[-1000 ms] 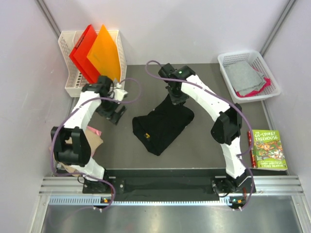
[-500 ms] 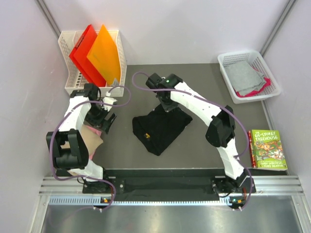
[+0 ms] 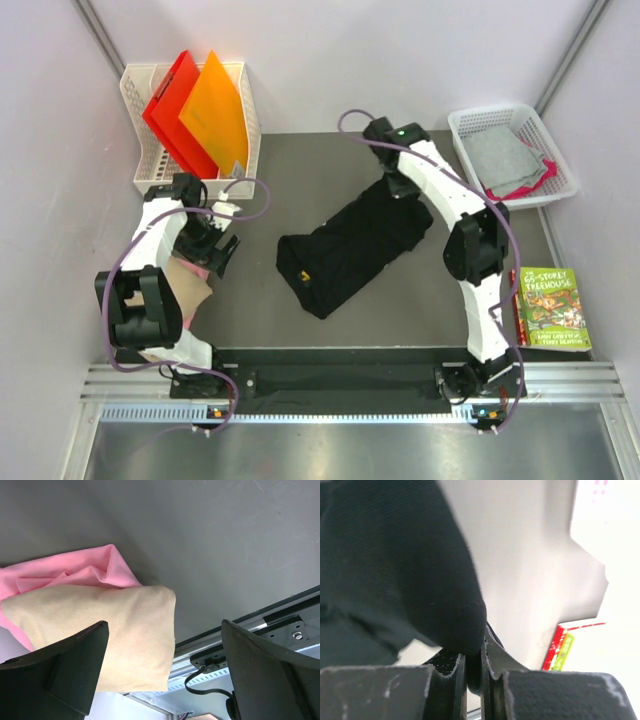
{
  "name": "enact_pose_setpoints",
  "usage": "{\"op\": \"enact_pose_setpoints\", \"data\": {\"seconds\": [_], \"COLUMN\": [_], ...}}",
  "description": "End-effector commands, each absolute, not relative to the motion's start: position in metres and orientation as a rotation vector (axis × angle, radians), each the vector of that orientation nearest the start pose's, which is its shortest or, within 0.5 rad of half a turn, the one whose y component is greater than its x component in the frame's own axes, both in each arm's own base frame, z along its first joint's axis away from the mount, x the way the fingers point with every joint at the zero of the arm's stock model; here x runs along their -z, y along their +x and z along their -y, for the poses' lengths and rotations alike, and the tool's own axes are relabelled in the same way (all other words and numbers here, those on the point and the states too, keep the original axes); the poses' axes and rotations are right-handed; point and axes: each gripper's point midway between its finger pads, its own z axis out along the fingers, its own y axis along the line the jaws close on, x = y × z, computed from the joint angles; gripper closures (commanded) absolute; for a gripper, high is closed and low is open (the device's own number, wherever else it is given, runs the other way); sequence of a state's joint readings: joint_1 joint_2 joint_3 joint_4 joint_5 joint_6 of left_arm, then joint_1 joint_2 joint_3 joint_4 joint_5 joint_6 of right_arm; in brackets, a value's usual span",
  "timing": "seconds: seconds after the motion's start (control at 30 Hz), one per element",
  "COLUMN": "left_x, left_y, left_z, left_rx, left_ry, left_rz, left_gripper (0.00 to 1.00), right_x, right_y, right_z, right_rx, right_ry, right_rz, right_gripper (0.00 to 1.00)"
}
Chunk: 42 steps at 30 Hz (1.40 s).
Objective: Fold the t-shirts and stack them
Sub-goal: Fold the long partially folded tshirt into a neat square
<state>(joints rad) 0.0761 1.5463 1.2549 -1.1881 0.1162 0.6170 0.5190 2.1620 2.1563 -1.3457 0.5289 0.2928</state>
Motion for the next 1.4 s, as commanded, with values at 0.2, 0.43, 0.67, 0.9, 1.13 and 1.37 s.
{"op": "enact_pose_setpoints", "data": {"seconds": [0.2,0.43,0.67,0.9,1.13,1.37], "left_x": [-0.127,-0.124,-0.124,-0.121,-0.115,-0.118], "left_y": [0.251,0.251,0.249,0.241,0.238,0.241], "left_z": [-0.021,-0.024,-0.029,-0.033,-0.040,-0.039], "left_rx": [0.124,0.106,0.065,0.061,0.059,0.078], "left_ry": [0.817,0.825,0.837,0.836,0.815,0.800], "left_rz": [-2.865,-2.871,-2.860,-2.865,-2.878,-2.883], "left_gripper": [0.01,0.01,0.01,0.01,0.01,0.01], "right_x": [-0.165,-0.154,-0.113,-0.064,-0.041,-0.047], "right_y": [0.405,0.334,0.271,0.210,0.166,0.162], "right_z": [-0.167,-0.256,-0.305,-0.347,-0.387,-0.398], "right_rx": [0.523,0.503,0.469,0.357,0.157,0.011], "right_ry": [-0.347,-0.648,-0.877,-1.106,-1.264,-1.315], "right_rz": [-2.634,-2.612,-2.660,-2.720,-2.751,-2.736], "right_gripper": [1.00,1.00,1.00,1.00,0.99,0.85]}}
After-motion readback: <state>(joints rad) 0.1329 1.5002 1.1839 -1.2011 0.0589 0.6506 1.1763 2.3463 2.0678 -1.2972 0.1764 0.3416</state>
